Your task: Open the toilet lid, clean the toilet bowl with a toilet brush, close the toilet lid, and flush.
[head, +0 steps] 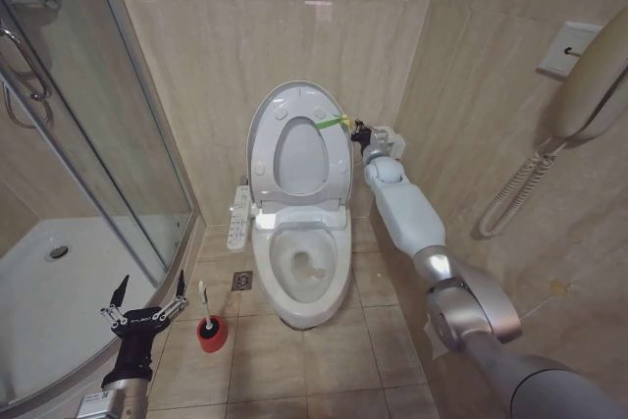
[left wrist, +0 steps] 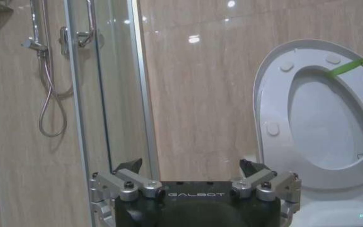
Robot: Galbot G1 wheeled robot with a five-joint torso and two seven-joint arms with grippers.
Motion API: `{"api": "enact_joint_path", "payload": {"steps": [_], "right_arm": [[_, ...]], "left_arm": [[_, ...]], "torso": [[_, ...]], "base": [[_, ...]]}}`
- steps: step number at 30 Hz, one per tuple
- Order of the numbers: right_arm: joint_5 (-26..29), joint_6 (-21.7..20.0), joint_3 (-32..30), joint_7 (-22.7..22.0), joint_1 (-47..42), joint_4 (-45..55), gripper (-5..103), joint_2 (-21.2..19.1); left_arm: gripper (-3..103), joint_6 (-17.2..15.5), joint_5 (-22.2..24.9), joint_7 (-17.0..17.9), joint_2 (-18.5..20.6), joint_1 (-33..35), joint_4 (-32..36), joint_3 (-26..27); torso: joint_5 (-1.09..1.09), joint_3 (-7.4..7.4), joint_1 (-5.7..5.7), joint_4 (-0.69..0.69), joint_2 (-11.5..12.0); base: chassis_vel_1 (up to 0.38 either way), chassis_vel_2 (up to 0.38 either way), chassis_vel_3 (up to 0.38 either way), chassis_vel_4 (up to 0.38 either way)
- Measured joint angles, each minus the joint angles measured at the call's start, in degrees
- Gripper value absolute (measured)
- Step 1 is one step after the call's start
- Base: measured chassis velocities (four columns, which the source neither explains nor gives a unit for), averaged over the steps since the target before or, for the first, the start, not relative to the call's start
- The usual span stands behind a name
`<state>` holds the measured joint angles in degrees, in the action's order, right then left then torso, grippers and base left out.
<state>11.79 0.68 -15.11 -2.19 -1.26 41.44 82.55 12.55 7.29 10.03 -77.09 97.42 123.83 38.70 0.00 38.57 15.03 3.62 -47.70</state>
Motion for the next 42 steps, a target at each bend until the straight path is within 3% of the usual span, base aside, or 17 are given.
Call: {"api": "enact_joint_path", "payload": {"steps": [11,23,24,31,32,39,40,42], "right_arm": [[-0.77,0.48,0.72,0.24,1.43,-1.19,1,-0.57],[2.43,-1.97,2.60,-0.88,-4.23,6.58,1,-4.63],[2.67,-2.09,2.76,-0.92,-4.48,7.01,15,-5.03],[3.99,-2.46,3.41,-1.01,-6.01,9.74,15,-7.41],[4.31,-2.65,3.62,-1.06,-6.44,10.65,42,-7.87],[5.45,-3.51,4.23,-1.15,-8.23,14.32,42,-9.64],[5.61,-3.64,4.30,-1.15,-8.49,14.88,70,-9.93],[5.82,-3.74,4.46,-1.15,-8.89,15.77,70,-10.47]], "left_arm": [[100,0.00,0.00,0.00,0.00,0.00,0.00,0.00],[100,0.00,0.00,0.00,0.00,0.00,0.00,0.00],[100,0.00,0.00,0.00,0.00,0.00,0.00,0.00],[100,0.00,0.00,0.00,0.00,0.00,0.00,0.00],[100,0.00,0.00,0.00,0.00,0.00,0.00,0.00],[100,0.00,0.00,0.00,0.00,0.00,0.00,0.00],[100,0.00,0.00,0.00,0.00,0.00,0.00,0.00],[100,0.00,0.00,0.00,0.00,0.00,0.00,0.00]], "torso": [[0.00,0.00,0.00,0.02,0.00],[0.00,0.00,0.00,0.03,-0.01],[0.00,0.00,0.00,0.03,-0.01],[0.00,0.00,0.00,0.03,-0.01],[0.00,0.00,0.00,0.03,-0.01],[0.00,0.00,0.00,0.04,-0.01],[0.00,0.00,0.00,0.04,-0.01],[0.00,0.00,0.00,0.03,-0.01]], "base": [[0.000,0.000,0.000,0.000],[0.000,0.000,0.000,0.000],[0.000,0.000,0.000,0.000],[0.000,0.000,0.000,0.000],[0.000,0.000,0.000,0.000],[0.000,0.000,0.000,0.000],[0.000,0.000,0.000,0.000],[0.000,0.000,0.000,0.000]]}}
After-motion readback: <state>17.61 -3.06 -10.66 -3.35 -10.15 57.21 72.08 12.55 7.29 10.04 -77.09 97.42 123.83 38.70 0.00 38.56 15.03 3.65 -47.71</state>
